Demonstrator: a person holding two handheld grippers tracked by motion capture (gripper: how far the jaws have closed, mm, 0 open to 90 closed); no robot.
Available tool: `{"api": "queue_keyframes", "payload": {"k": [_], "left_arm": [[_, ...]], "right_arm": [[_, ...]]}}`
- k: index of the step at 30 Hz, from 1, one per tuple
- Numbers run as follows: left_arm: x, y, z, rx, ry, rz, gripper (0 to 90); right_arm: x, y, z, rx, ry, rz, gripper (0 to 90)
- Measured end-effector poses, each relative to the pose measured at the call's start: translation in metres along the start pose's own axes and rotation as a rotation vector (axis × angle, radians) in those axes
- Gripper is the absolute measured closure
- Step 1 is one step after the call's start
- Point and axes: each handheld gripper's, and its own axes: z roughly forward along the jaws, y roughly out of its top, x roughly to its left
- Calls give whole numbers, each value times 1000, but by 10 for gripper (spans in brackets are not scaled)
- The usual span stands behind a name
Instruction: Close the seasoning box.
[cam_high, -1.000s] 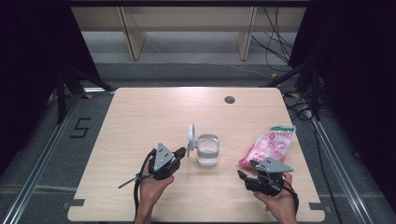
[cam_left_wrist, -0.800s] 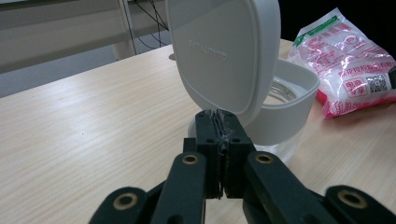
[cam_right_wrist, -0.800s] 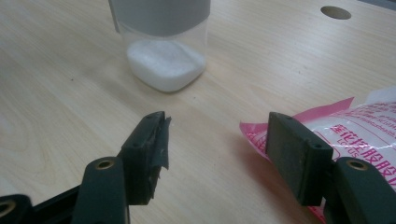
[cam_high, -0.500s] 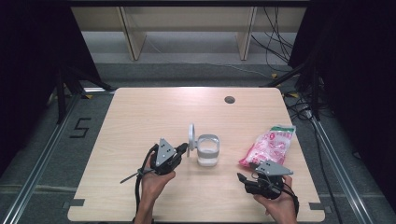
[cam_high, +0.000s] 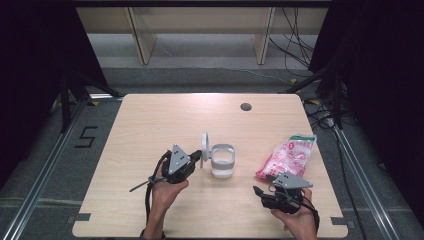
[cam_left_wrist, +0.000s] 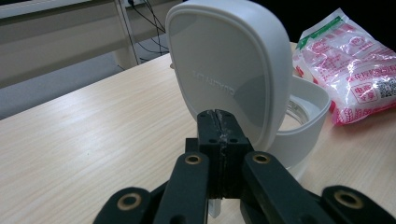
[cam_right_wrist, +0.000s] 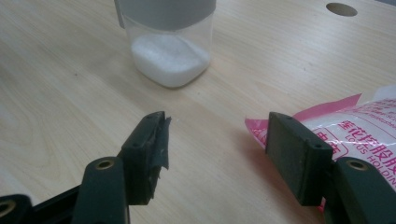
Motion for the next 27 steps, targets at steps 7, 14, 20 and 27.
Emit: {"api": "queue_keyframes", "payload": {"k": [7, 14, 20, 27], "left_arm": [[-2, 5, 2, 6, -7, 17, 892], [-2, 8, 4, 8, -9, 24, 892], [-5, 10, 5, 5, -10, 35, 892], [-6, 12, 6, 6, -13, 38, 892]], "right_arm": [[0, 0, 0, -7, -5, 9, 393], [-1, 0, 0, 0, -5, -4, 393], [-1, 0, 0, -2, -4, 3, 392], [0, 0, 1, -5, -6, -2, 392]]}}
